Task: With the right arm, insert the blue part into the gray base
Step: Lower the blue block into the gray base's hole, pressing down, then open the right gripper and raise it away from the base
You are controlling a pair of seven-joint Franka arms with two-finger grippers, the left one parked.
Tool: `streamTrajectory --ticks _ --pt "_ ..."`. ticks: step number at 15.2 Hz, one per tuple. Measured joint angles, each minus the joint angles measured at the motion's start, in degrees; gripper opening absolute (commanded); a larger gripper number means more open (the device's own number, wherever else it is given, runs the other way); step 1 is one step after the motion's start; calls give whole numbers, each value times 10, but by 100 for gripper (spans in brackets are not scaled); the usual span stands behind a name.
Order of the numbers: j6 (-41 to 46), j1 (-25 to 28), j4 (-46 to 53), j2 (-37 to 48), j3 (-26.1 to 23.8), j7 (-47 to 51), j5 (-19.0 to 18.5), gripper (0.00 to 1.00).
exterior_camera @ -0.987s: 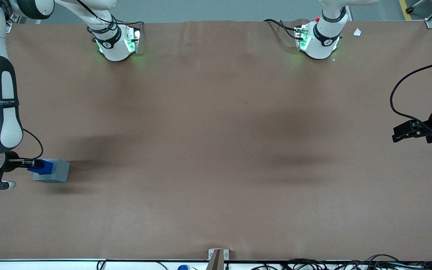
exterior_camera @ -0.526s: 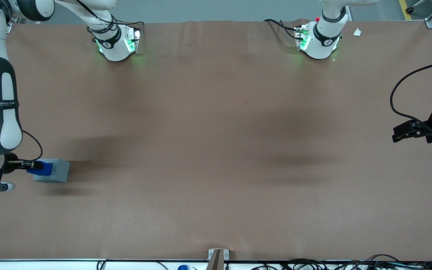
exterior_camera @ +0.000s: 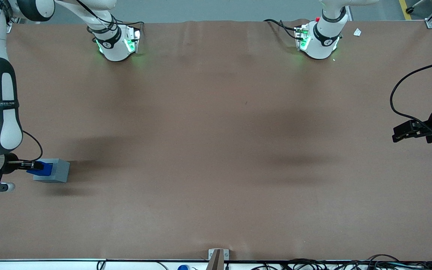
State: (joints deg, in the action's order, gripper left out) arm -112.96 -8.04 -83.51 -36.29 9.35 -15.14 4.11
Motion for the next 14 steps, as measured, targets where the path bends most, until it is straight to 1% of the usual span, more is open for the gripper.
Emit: streamTrajectory --ticks 12,13,14 --pt "22 -7 0 -5 0 -13 0 23" --pt "22 -7 0 -5 0 -14 0 25" --pt "22 -7 0 -5 0 -14 0 30"
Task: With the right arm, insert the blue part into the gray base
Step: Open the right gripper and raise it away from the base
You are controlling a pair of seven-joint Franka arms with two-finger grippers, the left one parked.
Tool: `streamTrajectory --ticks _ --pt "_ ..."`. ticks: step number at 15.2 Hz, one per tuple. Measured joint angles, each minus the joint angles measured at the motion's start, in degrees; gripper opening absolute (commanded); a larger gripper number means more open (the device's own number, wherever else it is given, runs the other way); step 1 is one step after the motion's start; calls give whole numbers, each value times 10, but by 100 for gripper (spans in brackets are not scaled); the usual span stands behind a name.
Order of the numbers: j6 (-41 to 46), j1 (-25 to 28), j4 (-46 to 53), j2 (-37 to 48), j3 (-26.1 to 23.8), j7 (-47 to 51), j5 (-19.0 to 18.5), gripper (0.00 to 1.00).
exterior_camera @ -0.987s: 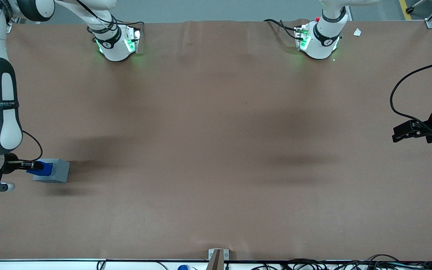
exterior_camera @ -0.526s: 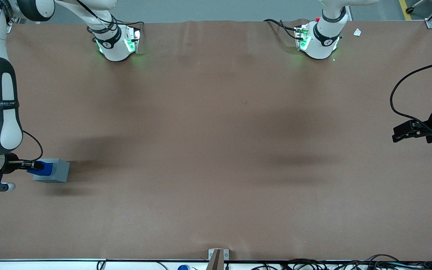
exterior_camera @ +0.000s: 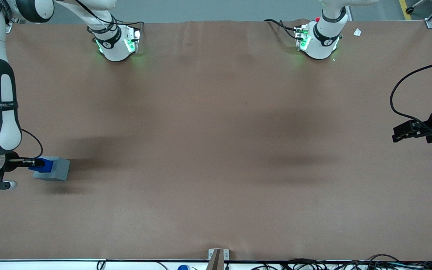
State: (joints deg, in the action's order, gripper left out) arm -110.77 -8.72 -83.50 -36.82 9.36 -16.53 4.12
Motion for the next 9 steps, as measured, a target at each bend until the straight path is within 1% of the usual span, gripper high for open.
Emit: streamTrajectory --ticks 1,3,4,9 --pt "0 0 0 0 0 0 0 42" --pt "-4 0 0 -4 0 0 0 93" --pt "-6 0 0 -7 0 0 0 100" --pt "-10 0 5 -11 -1 0 0 100"
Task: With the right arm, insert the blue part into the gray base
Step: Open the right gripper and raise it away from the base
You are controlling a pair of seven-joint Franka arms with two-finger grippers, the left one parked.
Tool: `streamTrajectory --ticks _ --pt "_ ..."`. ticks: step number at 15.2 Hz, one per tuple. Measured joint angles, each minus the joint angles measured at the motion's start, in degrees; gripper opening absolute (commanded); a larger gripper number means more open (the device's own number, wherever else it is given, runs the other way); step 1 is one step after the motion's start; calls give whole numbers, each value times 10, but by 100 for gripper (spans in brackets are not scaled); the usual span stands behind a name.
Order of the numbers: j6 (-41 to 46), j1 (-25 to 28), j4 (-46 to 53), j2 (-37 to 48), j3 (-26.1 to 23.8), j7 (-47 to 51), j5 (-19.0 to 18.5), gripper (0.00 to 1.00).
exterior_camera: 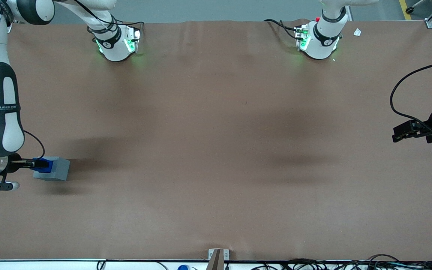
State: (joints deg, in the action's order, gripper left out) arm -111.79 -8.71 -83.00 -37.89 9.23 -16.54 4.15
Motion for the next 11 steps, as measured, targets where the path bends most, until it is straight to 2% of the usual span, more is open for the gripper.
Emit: streamTrajectory --ticks 5,11 --pt "27 8 22 22 -4 0 0 100" --pt "129 43 34 161 -6 0 0 100"
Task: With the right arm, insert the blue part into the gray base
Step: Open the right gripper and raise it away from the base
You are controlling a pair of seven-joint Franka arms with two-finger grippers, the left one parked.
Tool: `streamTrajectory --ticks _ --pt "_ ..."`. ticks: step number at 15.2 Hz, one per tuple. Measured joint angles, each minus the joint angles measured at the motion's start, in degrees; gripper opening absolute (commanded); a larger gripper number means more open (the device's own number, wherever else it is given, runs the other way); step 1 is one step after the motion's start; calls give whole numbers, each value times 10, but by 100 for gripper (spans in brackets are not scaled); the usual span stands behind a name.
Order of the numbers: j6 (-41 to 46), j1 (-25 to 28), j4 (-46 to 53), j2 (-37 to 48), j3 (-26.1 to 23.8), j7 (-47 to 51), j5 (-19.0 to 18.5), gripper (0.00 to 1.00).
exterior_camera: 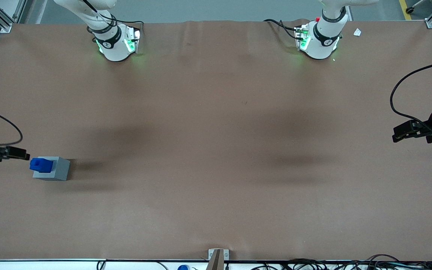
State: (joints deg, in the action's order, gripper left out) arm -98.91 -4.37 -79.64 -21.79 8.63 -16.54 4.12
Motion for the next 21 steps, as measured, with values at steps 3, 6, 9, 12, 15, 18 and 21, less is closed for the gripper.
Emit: streamTrajectory --ticks 3,6,9,12,15,18,21 --pt "60 20 -1 60 0 6 0 100" --pt "97 36 -3 96 0 30 0 100" --pt "120 59 -9 127 -1 71 -1 100" --pt "123 87 -42 170 -2 85 -13 100" --pt "119 101 -89 215 -2 93 -18 100" --pt "117 101 -125 251 -1 93 -19 100" --pt "106 101 -158 290 0 93 -20 100"
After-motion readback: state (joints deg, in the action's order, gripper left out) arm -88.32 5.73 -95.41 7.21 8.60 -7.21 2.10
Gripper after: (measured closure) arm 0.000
